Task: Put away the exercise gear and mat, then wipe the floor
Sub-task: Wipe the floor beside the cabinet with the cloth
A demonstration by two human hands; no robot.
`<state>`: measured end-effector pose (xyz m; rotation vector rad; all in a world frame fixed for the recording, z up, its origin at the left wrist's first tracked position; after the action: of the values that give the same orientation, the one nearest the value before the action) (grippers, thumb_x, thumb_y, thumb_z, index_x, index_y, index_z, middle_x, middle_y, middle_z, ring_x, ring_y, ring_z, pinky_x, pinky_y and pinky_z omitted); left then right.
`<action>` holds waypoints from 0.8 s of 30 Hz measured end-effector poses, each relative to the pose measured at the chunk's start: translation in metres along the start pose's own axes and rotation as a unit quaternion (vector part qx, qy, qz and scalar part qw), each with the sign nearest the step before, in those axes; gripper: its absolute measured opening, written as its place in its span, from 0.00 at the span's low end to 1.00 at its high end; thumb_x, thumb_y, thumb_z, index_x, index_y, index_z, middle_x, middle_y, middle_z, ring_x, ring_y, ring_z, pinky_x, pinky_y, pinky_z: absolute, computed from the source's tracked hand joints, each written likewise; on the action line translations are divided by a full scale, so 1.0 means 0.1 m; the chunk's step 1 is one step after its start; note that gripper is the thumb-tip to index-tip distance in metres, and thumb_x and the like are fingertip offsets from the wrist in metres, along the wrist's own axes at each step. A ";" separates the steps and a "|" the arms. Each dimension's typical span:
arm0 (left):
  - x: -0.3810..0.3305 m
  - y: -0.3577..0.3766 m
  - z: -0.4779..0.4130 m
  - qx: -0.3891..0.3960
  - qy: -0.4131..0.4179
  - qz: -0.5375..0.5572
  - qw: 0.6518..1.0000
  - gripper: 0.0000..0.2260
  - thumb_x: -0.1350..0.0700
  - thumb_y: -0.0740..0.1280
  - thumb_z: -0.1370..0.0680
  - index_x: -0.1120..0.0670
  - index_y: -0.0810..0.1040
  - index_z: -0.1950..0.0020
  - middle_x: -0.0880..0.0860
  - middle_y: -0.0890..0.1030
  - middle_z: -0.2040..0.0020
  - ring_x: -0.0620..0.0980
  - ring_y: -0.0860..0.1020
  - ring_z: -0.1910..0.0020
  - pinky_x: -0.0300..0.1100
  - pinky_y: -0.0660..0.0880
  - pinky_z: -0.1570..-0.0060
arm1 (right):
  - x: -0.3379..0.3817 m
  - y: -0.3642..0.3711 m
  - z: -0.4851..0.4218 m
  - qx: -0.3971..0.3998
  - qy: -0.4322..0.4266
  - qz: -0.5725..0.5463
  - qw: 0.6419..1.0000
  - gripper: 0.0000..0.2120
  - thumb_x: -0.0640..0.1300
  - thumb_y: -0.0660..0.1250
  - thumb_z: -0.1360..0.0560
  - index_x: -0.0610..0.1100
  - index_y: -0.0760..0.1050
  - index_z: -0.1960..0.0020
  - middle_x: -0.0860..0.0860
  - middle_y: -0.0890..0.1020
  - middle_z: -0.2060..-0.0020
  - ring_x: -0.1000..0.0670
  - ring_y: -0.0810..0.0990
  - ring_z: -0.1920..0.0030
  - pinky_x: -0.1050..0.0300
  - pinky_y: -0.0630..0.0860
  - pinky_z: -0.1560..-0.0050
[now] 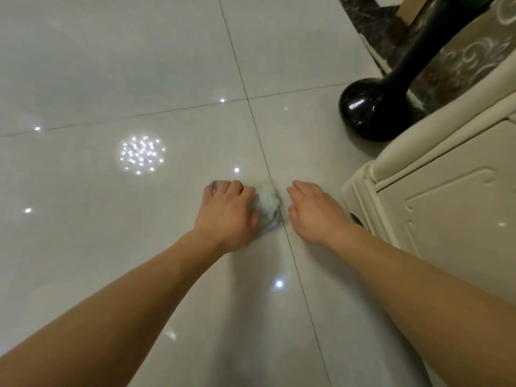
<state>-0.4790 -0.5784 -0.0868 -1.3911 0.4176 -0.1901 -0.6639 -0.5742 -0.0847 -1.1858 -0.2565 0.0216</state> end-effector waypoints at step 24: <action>-0.01 0.31 -0.22 0.020 -0.075 0.145 0.986 0.20 0.46 0.51 0.16 0.43 0.63 0.23 0.48 0.67 0.27 0.50 0.59 0.26 0.55 0.44 0.26 | -0.31 0.26 -0.15 -0.024 -0.040 -0.037 0.998 0.30 0.37 0.59 0.25 0.49 0.61 0.24 0.54 0.60 0.24 0.48 0.57 0.25 0.53 0.61 0.28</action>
<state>-0.4918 -0.5925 -0.1196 -1.2791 0.4829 0.1426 -0.6877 -0.5830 -0.1201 -1.2233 -0.3731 -0.0007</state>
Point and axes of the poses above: each hand's wrist, its own z-axis away from the middle knuckle, its own y-axis out of the palm, x = y × z, the point moved 3 cm from there along -z, towards the middle knuckle
